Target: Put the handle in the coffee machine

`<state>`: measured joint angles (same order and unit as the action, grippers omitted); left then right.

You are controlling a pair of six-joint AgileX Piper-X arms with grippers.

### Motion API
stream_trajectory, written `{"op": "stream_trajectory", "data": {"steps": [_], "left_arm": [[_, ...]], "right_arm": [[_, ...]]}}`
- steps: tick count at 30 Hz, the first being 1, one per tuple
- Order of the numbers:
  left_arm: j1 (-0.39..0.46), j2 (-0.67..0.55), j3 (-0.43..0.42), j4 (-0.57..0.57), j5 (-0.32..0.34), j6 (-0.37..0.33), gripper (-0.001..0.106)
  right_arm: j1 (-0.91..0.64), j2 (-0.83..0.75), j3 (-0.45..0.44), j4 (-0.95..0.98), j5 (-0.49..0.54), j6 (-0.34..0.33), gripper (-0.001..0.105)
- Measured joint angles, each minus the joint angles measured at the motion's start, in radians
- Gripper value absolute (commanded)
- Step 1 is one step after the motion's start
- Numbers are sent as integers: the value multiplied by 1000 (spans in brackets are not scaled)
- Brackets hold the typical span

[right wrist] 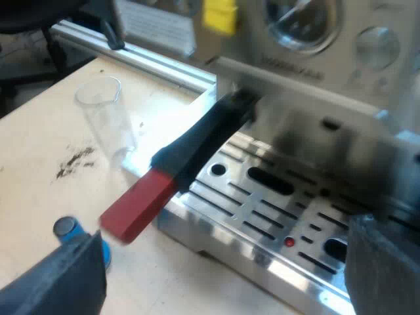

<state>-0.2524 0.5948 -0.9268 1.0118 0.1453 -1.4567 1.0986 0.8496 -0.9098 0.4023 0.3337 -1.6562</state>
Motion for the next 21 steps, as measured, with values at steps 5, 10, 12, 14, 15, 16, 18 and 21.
{"op": "stream_trajectory", "data": {"steps": [5,10,12,14,15,16,18,21], "left_arm": [[0,-3,-91,2,-83,0,62],[0,-3,-192,-53,-87,-49,62],[0,-3,-232,-62,-81,-52,62],[0,-3,-256,-63,-81,-52,62],[11,-3,-269,-63,-74,-52,62],[35,-3,-277,-63,-59,-59,62],[78,-5,-285,-63,-40,-86,62],[155,-5,-285,-55,19,-117,62]], "right_arm": [[-194,0,-121,147,-106,11,75],[-366,0,-202,258,-159,11,75],[-388,0,-207,265,-168,11,75],[-496,0,-231,304,-238,8,75],[-549,-4,-234,317,-264,6,75],[-602,-9,-234,330,-288,3,75],[-669,-14,-234,348,-325,3,75],[-763,-29,-234,359,-344,2,75]]}}
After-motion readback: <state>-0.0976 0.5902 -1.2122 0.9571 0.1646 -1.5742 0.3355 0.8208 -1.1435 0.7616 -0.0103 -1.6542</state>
